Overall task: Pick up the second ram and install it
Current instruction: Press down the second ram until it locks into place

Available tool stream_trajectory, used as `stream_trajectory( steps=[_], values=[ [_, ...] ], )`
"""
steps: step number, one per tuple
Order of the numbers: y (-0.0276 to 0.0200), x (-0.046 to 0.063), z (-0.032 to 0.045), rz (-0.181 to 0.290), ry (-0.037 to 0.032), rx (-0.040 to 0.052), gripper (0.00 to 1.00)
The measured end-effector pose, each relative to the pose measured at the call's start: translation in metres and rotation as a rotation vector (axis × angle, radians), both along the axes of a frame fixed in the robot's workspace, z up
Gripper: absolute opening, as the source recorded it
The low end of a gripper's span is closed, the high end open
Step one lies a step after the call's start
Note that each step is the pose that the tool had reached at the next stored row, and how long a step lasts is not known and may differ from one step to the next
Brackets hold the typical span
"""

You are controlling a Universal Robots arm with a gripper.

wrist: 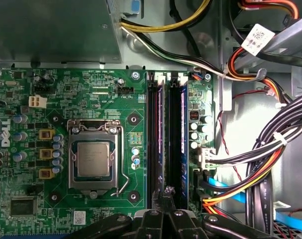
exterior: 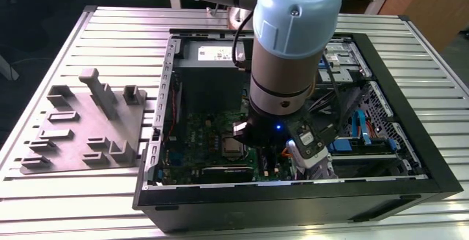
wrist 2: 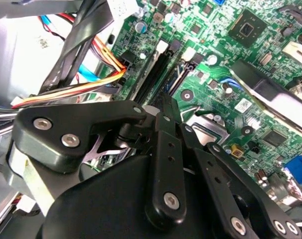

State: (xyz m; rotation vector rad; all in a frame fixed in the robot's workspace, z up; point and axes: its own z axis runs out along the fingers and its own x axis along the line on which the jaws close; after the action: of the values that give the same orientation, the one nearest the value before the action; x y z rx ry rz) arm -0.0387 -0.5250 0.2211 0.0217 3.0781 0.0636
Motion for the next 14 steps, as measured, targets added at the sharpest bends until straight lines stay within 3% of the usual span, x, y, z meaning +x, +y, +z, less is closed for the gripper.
stream_trajectory(
  steps=[14],
  values=[
    [0.0000, 0.0000, -0.0035, 0.000, 0.0001, -0.0003, 0.10]
  ],
)
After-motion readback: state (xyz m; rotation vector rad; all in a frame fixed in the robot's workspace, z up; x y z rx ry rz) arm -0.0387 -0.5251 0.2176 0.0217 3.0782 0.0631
